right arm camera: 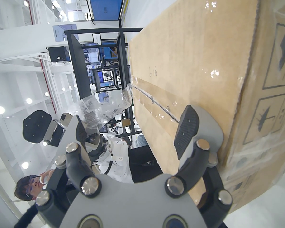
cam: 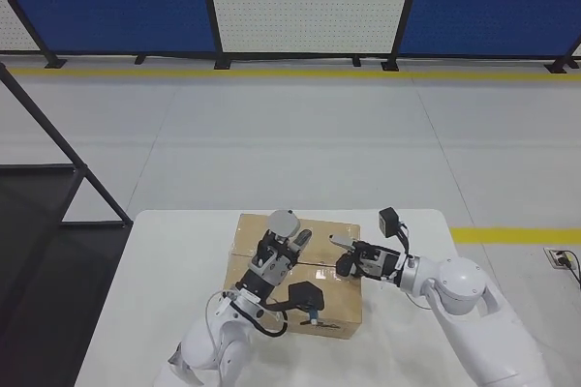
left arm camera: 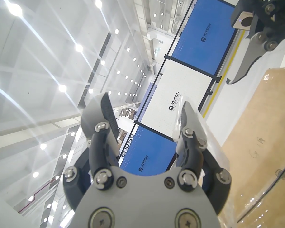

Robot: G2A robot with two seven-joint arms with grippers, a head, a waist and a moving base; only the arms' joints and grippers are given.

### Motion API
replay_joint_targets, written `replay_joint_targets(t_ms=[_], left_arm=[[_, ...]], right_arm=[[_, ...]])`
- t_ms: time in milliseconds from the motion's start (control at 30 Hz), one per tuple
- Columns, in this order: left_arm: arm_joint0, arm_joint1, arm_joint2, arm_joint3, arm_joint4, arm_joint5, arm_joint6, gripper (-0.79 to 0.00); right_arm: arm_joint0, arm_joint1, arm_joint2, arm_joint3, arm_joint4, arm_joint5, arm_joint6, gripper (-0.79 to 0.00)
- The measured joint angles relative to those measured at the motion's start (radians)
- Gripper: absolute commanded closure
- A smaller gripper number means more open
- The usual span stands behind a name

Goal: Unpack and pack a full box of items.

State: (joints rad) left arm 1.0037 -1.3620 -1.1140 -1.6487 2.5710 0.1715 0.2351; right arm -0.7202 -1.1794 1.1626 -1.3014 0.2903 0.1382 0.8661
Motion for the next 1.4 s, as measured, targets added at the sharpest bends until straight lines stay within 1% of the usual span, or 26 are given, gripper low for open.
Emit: replay_joint_targets(t_ms=[300, 700, 933, 1133, 1200, 1400], left_arm=[[-0.004, -0.004, 0.008, -0.001, 0.004, 0.000, 0.003, -0.579], [0.005, -0.005, 0.015, -0.057, 0.032, -0.008, 0.005, -0.585], [0.009, -0.006, 0.007, -0.082, 0.049, 0.003, -0.004, -0.585], [0.005, -0.006, -0.004, -0.122, 0.052, -0.006, -0.010, -0.591], [-0.001, -0.006, -0.012, -0.138, 0.051, -0.015, -0.012, -0.597], [-0.028, -0.003, -0.054, -0.224, -0.005, -0.101, -0.002, -0.616]], right_arm=[[0.006, 0.000, -0.006, -0.001, -0.004, 0.005, 0.000, -0.785], [0.008, 0.000, -0.011, -0.005, -0.004, 0.013, -0.003, -0.785], [0.008, 0.000, -0.013, -0.005, -0.004, 0.017, -0.007, -0.785], [0.008, 0.000, -0.016, -0.008, -0.006, 0.018, -0.012, -0.785], [0.008, 0.000, -0.017, -0.009, -0.006, 0.017, -0.013, -0.785], [0.002, 0.000, -0.017, -0.008, -0.003, 0.011, -0.014, -0.785]])
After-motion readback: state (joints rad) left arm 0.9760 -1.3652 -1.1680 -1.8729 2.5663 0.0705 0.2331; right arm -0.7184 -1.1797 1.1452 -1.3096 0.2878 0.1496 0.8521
